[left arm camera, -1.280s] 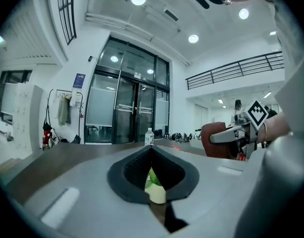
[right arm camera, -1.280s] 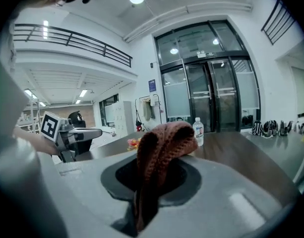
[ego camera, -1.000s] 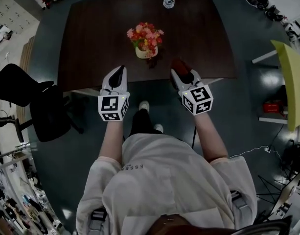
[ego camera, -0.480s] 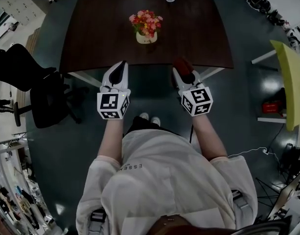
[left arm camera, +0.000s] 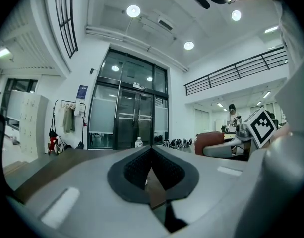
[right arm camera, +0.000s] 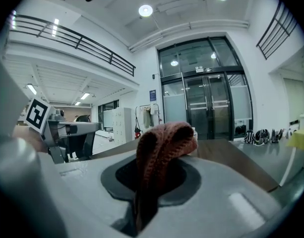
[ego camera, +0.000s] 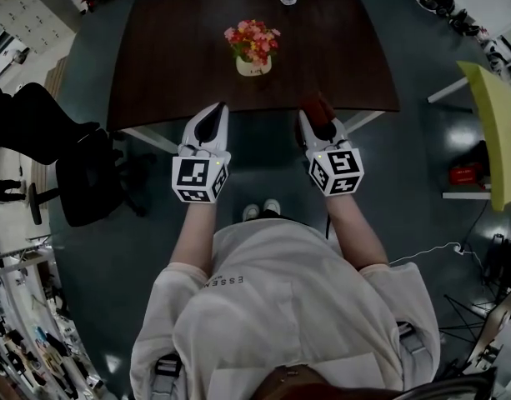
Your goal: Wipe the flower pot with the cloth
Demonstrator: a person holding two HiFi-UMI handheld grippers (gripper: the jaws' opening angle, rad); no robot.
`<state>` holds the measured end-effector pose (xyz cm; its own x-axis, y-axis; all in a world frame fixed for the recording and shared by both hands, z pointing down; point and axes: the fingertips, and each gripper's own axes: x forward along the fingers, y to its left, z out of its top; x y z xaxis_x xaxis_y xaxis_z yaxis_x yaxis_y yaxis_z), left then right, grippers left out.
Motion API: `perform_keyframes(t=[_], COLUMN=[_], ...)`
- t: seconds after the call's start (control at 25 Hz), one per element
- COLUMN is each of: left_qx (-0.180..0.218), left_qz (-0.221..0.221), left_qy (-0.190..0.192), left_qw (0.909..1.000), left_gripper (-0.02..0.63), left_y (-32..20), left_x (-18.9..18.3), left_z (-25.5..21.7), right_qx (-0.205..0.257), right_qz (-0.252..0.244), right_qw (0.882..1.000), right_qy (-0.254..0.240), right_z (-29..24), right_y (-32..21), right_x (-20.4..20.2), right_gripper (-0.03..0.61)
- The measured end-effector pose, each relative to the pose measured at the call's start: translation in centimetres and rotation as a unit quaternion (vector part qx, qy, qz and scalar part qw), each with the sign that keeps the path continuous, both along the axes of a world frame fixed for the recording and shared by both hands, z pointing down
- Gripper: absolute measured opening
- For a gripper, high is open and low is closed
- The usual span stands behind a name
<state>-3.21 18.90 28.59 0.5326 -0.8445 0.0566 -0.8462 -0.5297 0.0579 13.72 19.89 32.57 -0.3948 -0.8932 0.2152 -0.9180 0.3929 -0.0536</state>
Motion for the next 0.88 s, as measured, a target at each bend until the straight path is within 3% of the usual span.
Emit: perform_keyframes(t=[0.4, 0.88], left_qx=[-0.006, -0.011], left_qz=[0.009, 0.001], left_qy=[0.011, 0.023], left_qw=[0.9999, 0.9997], left_gripper=[0.009, 0.009], left_y=[-0.1, -1.0], left_x=[-0.2, -0.2], left_z=[0.4, 0.5], right_qx=[0.009, 0.011], right_qz=[-0.025, -0.021], right_qw=[1.000, 0.999], right_qy=[0.010, 0.022], right_z=[-0.4, -0.5], right_y=[-0.1, -1.5], right_x=[-2.3, -1.9], right_gripper=[0.046, 0.046])
